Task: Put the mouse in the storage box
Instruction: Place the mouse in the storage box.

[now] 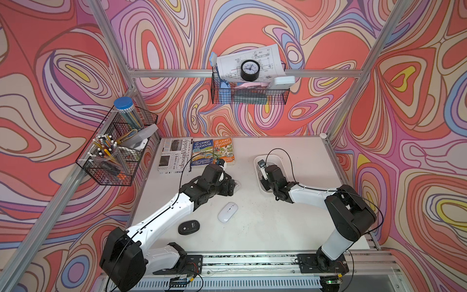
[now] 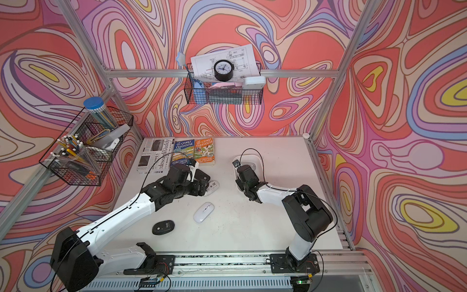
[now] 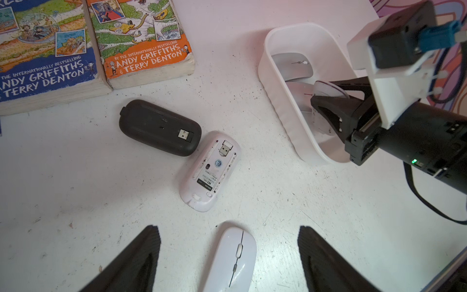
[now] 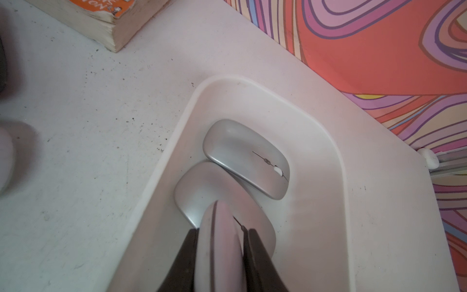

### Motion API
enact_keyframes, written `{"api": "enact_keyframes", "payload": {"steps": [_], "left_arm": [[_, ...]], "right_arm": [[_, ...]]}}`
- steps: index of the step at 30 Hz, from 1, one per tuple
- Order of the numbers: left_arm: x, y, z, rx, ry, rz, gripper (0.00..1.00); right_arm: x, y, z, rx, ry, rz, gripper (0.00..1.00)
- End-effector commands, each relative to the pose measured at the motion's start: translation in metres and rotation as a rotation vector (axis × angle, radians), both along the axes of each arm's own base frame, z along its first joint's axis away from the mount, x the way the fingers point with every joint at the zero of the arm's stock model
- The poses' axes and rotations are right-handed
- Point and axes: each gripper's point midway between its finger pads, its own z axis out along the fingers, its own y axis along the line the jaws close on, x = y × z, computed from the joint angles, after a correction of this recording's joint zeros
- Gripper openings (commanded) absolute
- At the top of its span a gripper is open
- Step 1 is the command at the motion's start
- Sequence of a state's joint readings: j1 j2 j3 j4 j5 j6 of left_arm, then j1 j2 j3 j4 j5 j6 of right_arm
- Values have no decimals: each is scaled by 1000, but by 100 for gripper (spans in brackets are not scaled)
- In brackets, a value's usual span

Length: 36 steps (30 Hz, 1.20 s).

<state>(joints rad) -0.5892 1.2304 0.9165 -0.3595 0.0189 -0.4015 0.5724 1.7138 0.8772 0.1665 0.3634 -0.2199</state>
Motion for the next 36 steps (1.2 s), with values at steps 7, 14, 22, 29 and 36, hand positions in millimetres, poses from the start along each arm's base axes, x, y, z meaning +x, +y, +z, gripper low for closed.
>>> {"api": "enact_keyframes", "payload": {"steps": [7, 14, 22, 29, 36], "left_arm": [[0, 3, -3, 2, 10, 12, 84], [0, 3, -6, 5, 13, 11, 84], [2, -3, -8, -6, 30, 0, 84], [2, -2, -8, 5, 33, 1, 84], [1, 3, -2, 20, 50, 25, 84]], "right_arm": [[28, 1, -1, -104, -69, 10, 13], [18, -15, 9, -198, -101, 10, 17], [16, -31, -11, -361, -116, 22, 22], [6, -16, -20, -287, -59, 107, 54], [-4, 1, 4, -142, -74, 167, 67]]}}
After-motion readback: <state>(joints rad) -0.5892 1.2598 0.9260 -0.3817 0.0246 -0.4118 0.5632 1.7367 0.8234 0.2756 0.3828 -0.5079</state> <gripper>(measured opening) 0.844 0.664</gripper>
